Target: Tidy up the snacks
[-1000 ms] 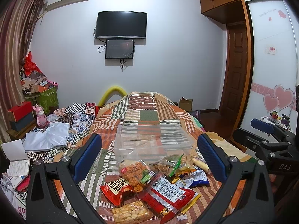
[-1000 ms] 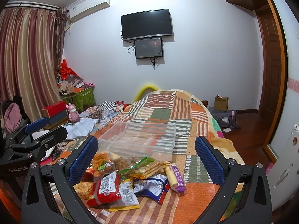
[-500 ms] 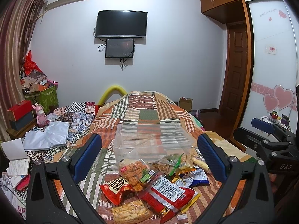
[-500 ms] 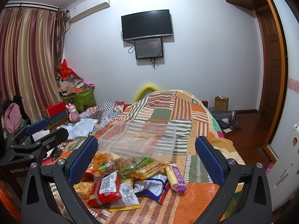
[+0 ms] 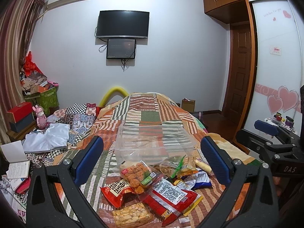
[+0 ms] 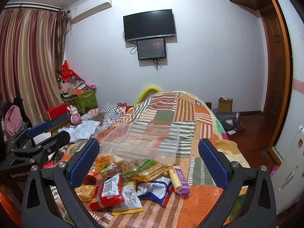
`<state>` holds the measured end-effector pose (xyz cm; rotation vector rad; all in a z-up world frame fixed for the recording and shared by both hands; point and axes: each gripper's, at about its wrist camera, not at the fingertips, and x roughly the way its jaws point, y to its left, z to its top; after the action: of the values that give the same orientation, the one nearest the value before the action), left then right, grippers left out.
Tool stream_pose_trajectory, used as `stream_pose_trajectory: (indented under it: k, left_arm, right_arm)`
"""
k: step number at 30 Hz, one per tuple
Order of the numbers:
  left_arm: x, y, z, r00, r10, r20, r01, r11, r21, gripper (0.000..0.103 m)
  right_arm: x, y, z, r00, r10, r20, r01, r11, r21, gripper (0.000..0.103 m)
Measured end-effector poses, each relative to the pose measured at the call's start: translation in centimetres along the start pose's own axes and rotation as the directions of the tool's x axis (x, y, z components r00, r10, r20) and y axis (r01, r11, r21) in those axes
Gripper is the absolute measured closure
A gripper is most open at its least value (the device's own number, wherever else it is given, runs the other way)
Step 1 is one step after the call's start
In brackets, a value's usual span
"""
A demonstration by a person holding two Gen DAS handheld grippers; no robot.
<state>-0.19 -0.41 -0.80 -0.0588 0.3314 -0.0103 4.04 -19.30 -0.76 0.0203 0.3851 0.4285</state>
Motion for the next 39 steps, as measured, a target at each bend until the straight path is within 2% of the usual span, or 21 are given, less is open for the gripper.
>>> stream_pose_trajectory:
  k: [23, 29, 39]
  left_arm:
    - [0.1, -0.1, 0.1, 1.000, -0.005, -0.007, 0.005, 1.000, -0.002, 0.000]
    - [1.3, 0.2, -0.2, 0.999, -0.018, -0.036, 0.018, 1.000, -0.013, 0.000]
    - [5.6, 0.8, -2.0, 0.988, -0.037, -0.151, 0.035, 0.999, -0.016, 0.000]
  right_arm:
    - [0.5, -0.4, -0.2, 1.000, -0.001, -0.007, 0.001, 1.000, 0.008, 0.000]
    - [1.3, -0.8, -0.6, 1.000, -0.002, -0.025, 0.002, 1.000, 0.018, 0.000]
    - [4.4, -2.5, -2.3, 0.994, -0.021, -0.107, 0.024, 0.999, 0.029, 0.000]
